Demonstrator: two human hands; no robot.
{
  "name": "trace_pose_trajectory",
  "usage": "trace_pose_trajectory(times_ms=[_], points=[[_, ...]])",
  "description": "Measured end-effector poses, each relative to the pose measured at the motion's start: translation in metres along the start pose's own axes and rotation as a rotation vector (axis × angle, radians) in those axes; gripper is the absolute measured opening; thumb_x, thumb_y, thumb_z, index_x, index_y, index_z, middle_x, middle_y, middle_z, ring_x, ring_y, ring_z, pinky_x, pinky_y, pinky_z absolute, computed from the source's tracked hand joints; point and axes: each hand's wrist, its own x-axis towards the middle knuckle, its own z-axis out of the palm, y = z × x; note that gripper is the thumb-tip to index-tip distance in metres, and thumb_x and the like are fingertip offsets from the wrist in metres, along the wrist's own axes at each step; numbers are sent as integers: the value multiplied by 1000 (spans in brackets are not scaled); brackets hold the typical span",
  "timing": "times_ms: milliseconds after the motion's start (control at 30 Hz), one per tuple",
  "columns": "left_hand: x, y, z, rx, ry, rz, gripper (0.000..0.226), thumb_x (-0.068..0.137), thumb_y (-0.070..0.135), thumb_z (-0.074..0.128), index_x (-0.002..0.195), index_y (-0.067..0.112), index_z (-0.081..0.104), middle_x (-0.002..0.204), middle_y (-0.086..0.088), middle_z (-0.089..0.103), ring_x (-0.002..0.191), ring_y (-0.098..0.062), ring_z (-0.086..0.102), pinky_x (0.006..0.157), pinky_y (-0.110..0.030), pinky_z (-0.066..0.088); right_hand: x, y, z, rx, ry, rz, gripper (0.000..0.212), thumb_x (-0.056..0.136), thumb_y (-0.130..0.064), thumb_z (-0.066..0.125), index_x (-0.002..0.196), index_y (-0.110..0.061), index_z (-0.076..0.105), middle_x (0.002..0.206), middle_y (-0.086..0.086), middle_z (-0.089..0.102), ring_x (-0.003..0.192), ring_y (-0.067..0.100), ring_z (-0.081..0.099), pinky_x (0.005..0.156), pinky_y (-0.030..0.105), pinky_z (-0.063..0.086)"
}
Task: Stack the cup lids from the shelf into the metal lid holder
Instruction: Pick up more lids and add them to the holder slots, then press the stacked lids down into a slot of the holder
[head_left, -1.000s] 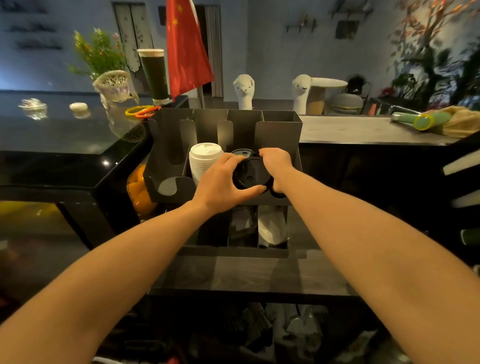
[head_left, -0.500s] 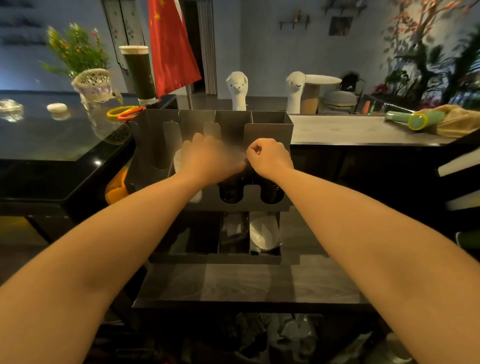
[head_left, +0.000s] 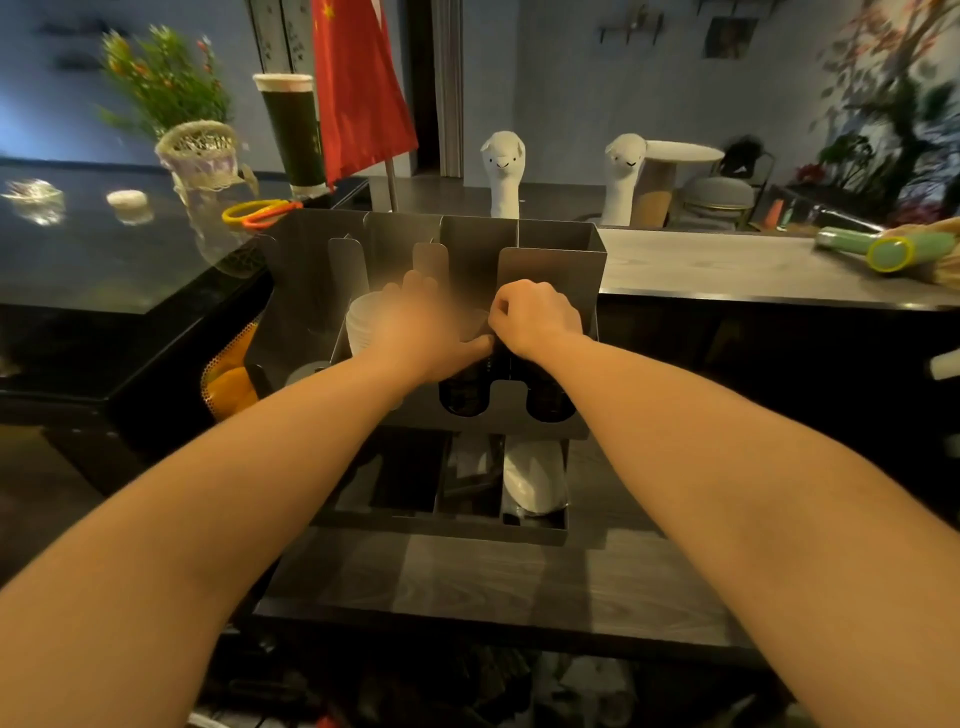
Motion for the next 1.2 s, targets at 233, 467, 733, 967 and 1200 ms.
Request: trace_pose_trajectory(times_ms=[233, 467, 733, 967, 1200], points=[[1, 2, -2, 0, -11, -13, 79, 89, 77, 29, 129, 16, 59, 139, -12, 45, 129, -32, 36, 104, -46, 31, 0, 1, 0, -9, 38, -3, 19, 101, -30, 52, 101, -22, 69, 87, -2, 62, 78, 17, 60, 62, 29, 41], [-13, 1, -9, -411, 176, 24, 54, 95, 53, 49, 136, 19, 53, 134, -7, 54, 126, -28, 43, 103, -44, 33, -20, 3, -14, 78, 161, 55, 22, 99, -34, 52, 110, -21, 65, 95, -2, 63, 84, 16, 57, 67, 30, 44], [-54, 34, -28, -697, 148, 198, 23, 96, 40, 56, 99, 21, 68, 81, 7, 65, 71, -9, 60, 71, -36, 58, -81, 17, -27, 143, 205, 150, 20, 96, -30, 57, 115, -23, 55, 92, -3, 59, 83, 18, 58, 66, 32, 47], [-86, 111, -16, -862, -98, 284, 21, 95, 41, 58, 95, 22, 69, 78, 7, 65, 72, -11, 63, 71, -39, 58, -161, 75, -25, 140, 175, 409, 22, 95, -31, 55, 116, -29, 53, 98, 0, 64, 89, 24, 61, 72, 35, 51], [-89, 194, -1, -872, -354, 430, 23, 94, 39, 59, 104, 21, 67, 94, 3, 68, 87, -16, 65, 82, -41, 57, -221, 150, -26, 59, 107, 670, 22, 95, -34, 54, 117, -31, 56, 114, 3, 64, 101, 28, 59, 78, 36, 48]])
